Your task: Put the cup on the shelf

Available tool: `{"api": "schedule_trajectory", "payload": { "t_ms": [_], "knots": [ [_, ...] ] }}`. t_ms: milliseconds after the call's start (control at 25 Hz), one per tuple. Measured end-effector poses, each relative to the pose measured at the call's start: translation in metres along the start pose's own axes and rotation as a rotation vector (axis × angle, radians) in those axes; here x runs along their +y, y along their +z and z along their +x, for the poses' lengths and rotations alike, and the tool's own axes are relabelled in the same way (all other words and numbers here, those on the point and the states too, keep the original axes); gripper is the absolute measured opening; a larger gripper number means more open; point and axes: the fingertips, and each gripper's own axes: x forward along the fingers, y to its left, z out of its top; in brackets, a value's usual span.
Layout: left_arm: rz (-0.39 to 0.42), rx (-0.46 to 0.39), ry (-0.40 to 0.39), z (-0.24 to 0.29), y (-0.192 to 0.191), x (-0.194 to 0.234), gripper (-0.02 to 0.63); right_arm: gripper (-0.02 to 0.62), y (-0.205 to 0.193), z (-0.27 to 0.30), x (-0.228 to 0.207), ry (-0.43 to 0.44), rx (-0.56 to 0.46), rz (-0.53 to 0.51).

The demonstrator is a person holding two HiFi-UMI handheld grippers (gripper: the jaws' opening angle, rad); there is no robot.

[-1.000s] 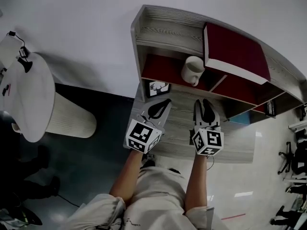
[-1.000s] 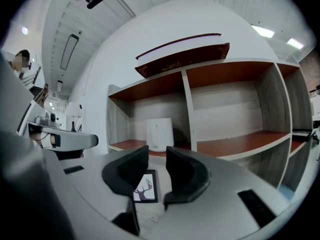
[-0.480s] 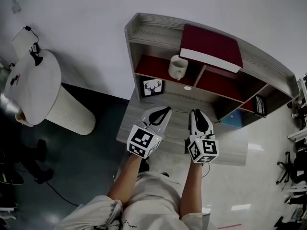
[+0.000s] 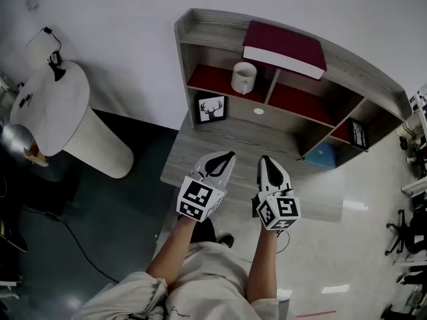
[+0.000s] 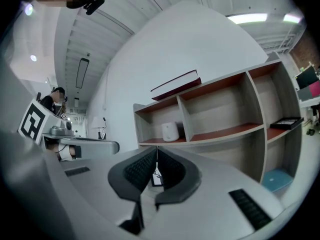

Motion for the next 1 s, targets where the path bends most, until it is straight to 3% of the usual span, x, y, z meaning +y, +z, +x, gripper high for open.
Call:
{"api": "schedule_trajectory", "payload": {
  "t_ms": [440,1000],
  "knots": [
    [0.021,0.007,-0.006,-0.007,0.004,-0.022,0.011,0.015,0.007,-0.022,0.023,0.045,0.008,-0.053],
    [0.021,-0.006,-0.006,-0.021,0.007,-0.032,0.011,0.015,0.009,-0.032,0.026,0.044,0.031,-0.109]
  ]
}}
